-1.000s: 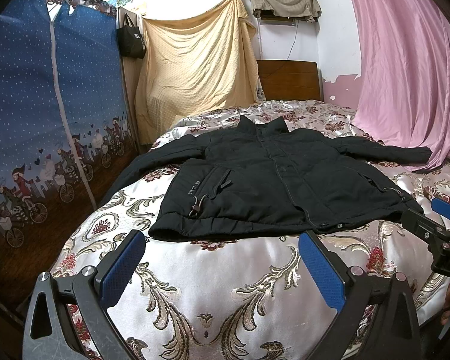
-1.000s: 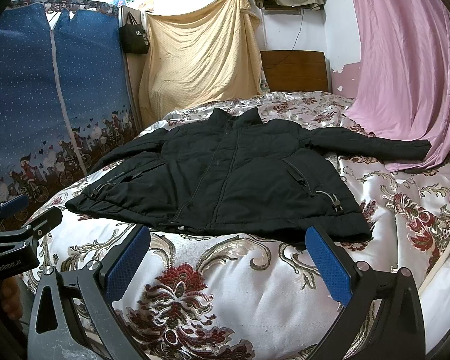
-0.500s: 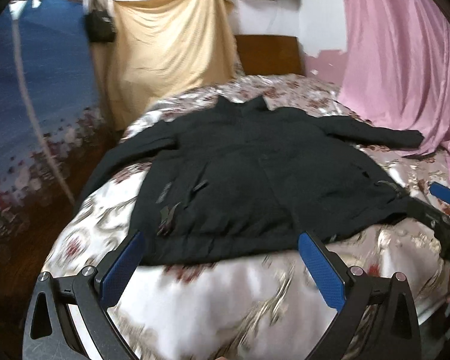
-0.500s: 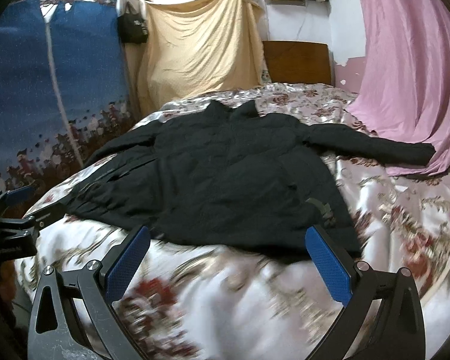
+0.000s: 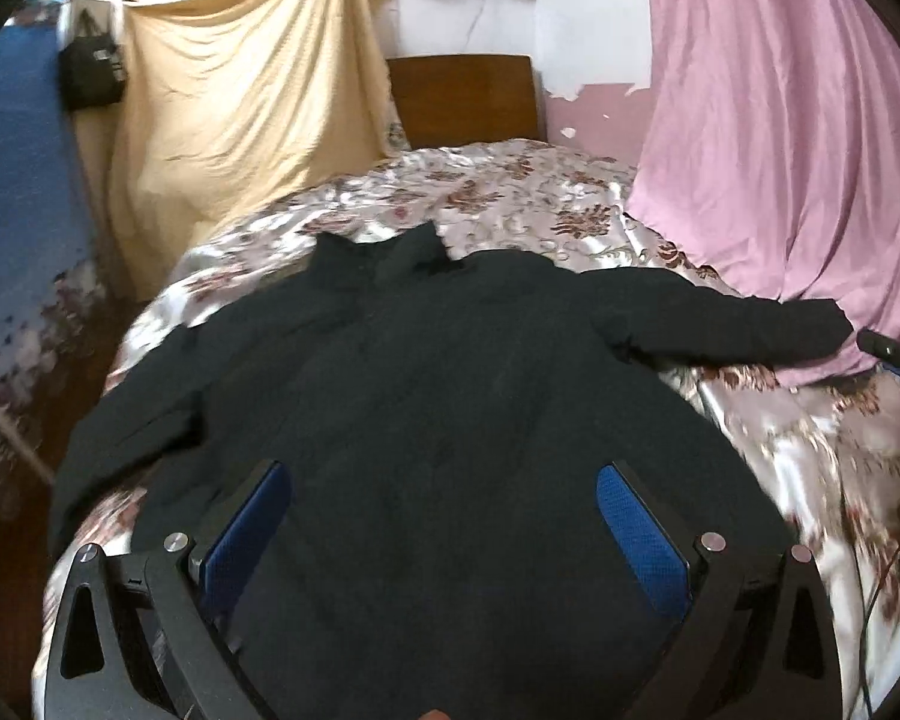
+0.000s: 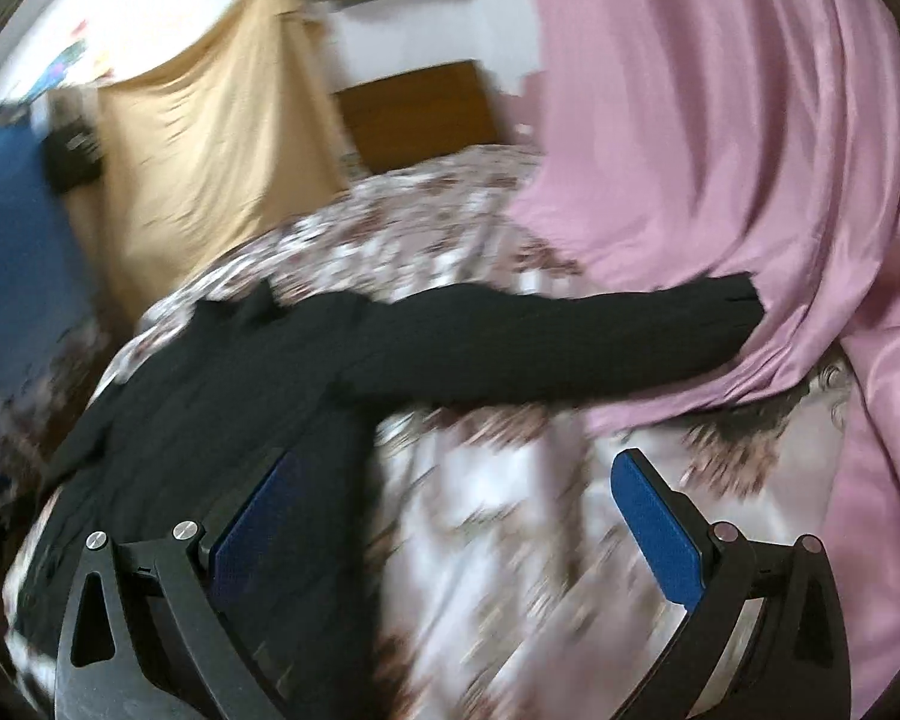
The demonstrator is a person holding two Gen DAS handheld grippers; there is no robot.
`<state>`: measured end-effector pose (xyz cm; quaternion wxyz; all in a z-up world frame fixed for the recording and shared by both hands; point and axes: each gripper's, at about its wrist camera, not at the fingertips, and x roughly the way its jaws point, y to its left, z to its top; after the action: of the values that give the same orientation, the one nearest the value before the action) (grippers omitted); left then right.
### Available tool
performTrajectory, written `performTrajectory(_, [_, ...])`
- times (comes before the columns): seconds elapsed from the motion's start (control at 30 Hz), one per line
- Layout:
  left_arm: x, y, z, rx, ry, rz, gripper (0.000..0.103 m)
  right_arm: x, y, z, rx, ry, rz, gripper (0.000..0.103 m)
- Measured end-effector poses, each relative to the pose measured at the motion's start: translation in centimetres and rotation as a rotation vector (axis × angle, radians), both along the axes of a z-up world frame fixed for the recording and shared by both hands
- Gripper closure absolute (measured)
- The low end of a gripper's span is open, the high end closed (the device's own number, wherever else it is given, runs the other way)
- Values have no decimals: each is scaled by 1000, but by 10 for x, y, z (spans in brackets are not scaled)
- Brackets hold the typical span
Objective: Fold large clothes
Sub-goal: 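Grasp the jacket sleeve with the right tool and lift it across the body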
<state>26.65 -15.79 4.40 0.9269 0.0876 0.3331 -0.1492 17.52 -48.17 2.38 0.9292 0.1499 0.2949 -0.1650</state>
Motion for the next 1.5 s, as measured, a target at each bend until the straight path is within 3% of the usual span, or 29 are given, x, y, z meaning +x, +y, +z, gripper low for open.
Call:
performTrajectory(0.1, [50, -39, -20, -3, 34, -41, 0, 38, -49, -18, 83, 26, -62, 1])
performTrajectory(0.33, [146, -121, -68, -4, 72, -95, 0, 91, -117, -63, 239, 80, -201, 1])
performTrajectory(0.47, [188, -149, -97, -37, 129, -71, 0, 102, -155, -92, 406, 51, -326, 1])
performTrajectory(0.63, [216, -166, -127, -38, 200, -58, 0, 106, -175, -120, 547, -75, -435, 2])
performTrajectory(0.7, [224, -171, -140, -41, 248, -62, 0, 109, -175, -126, 556, -115, -475, 11])
performTrajectory(0.77, [231, -175, -152, -36, 295, -65, 0, 113, -175, -132, 557, -126, -520, 48])
performTrajectory(0.87, [236, -181, -167, -1, 337, -61, 0, 115, -172, -135, 534, -134, -568, 78])
performTrajectory(0.97, [237, -181, -172, 7, 352, -64, 0, 122, -166, -123, 468, -151, -566, 89])
performTrajectory(1.13, [238, -167, -164, -47, 386, -96, 0, 145, -137, -70, 266, -175, -475, 93])
performTrajectory(1.3, [229, -125, -136, -85, 386, -98, 0, 179, -81, 2, 42, -216, -293, 93])
performTrajectory(1.5, [220, -41, -90, -35, 310, -19, 0, 220, 8, 64, -157, -239, -62, 93])
